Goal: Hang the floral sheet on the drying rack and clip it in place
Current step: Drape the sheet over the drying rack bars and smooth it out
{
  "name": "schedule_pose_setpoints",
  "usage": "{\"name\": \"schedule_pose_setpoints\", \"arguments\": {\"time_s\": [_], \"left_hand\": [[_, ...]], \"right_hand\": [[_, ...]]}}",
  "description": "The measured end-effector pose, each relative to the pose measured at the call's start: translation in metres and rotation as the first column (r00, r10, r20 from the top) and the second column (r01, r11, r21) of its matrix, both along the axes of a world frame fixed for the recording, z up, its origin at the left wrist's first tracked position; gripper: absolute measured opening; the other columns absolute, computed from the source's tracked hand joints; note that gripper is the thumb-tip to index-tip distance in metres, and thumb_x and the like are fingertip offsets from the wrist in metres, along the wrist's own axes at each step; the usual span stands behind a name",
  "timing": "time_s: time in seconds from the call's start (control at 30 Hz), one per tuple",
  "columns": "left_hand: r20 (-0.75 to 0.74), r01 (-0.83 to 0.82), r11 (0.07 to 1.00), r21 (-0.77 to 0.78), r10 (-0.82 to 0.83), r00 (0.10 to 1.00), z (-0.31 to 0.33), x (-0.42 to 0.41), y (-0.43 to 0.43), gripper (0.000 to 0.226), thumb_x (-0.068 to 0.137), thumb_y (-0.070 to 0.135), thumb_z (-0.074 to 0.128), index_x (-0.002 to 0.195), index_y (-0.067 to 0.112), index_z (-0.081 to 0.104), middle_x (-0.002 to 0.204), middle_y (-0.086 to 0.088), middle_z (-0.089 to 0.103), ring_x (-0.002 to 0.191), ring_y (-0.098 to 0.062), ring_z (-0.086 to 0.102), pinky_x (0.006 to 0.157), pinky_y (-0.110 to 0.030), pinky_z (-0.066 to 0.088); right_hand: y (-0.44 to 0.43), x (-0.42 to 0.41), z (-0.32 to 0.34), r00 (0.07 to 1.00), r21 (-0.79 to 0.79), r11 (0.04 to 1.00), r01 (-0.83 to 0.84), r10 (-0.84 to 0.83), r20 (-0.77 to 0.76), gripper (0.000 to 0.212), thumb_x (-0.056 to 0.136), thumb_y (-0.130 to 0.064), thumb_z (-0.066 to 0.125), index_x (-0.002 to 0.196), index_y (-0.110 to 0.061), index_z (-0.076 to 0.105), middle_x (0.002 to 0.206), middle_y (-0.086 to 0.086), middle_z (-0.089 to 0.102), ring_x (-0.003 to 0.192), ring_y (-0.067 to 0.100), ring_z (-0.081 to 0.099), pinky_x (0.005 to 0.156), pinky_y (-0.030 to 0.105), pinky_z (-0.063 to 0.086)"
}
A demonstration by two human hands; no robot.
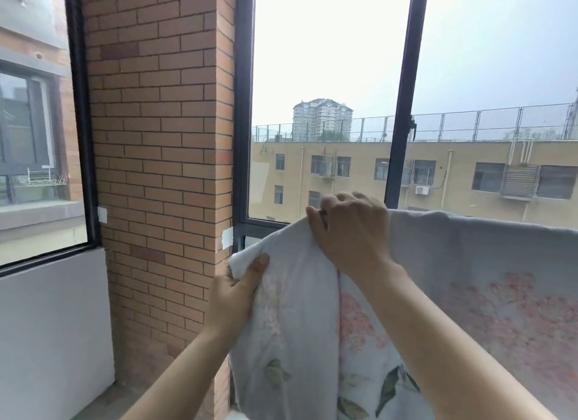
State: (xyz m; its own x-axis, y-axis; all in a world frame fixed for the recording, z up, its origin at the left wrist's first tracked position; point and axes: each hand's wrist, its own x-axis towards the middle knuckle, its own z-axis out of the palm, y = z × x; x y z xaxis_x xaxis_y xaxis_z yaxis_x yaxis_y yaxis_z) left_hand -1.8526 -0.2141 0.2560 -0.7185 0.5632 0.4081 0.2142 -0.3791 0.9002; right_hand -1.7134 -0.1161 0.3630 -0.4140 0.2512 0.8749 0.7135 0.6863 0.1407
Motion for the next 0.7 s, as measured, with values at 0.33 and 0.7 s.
{"name": "schedule_pose_setpoints", "arguments": {"time_s": [0.33,0.7], "left_hand": [[-0.334,0.076,0.994,0.079,-0.046,0.942,0.039,-0.072,-0.009,0.020,0.084,0.043,0.068,0.086,0.024,0.071,0.071,0.011,0.066,0.066,-0.009,0.059,0.059,-0.022,0.048],[-0.263,0.357,0.917,-0.180,-0.394,0.880,-0.014,-0.073,-0.010,0.035,0.086,0.045,0.061,0.092,0.011,0.069,0.073,0.004,0.073,0.069,-0.017,0.068,0.059,-0.031,0.056]], "right_hand": [[-0.009,-0.011,-0.003,0.988,-0.074,0.991,0.108,-0.115,-0.105,0.040,0.087,-0.039,0.043,0.064,-0.018,0.068,0.064,0.000,0.067,0.065,0.026,0.063,0.066,0.030,0.046],[-0.023,-0.015,-0.005,0.972,-0.143,0.980,0.135,-0.159,-0.173,0.037,0.086,-0.039,0.042,0.071,-0.019,0.069,0.076,0.000,0.070,0.079,0.027,0.061,0.080,0.032,0.043]]}}
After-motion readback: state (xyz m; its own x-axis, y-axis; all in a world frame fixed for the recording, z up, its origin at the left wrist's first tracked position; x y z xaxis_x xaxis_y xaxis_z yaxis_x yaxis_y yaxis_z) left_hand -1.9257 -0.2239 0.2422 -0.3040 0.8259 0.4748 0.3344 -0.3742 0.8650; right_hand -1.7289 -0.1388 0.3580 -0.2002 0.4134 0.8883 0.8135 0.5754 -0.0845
